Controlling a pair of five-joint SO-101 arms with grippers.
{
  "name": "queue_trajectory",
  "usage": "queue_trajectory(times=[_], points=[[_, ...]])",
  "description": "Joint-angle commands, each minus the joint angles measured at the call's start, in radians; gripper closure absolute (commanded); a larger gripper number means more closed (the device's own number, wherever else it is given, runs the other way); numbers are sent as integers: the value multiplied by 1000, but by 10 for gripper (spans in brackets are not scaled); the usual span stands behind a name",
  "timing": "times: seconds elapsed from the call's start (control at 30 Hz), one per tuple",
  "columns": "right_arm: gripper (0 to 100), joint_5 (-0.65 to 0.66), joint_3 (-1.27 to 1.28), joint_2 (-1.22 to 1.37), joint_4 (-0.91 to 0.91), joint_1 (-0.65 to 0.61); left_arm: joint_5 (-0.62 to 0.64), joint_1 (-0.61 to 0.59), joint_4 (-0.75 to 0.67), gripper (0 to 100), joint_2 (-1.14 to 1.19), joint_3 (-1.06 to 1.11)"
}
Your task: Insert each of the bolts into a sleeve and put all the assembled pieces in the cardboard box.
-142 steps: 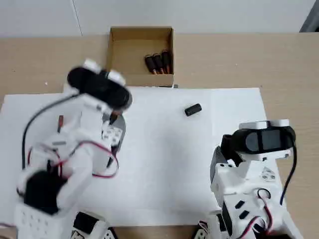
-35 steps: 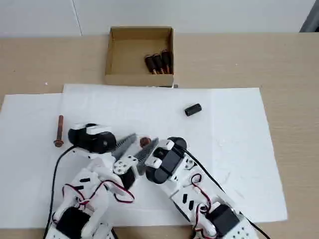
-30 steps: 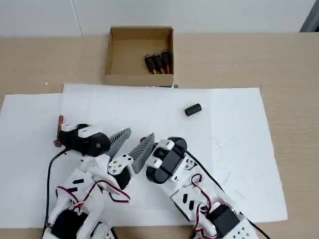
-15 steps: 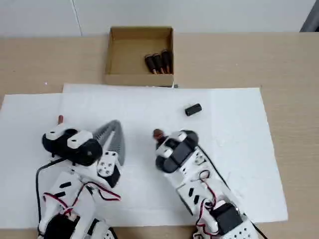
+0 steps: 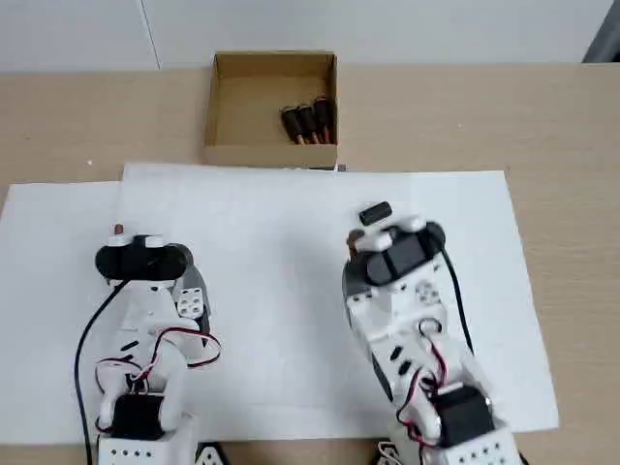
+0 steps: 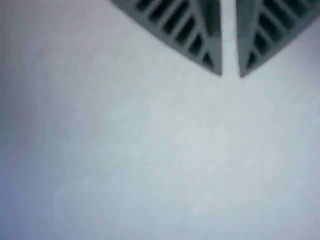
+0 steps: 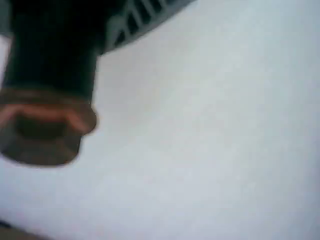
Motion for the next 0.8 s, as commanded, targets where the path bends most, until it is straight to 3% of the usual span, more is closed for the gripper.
queue_trajectory(times=[0.0,0.23,0.77], points=[[995,-20,-235,275,-114,7,-8,-5,-5,994,-8,5],[995,-6,-664,839,-262,8,-8,-5,-5,994,-9,8],[995,258,-1602,1842,-332,7,-9,-2,-20,993,-9,41]])
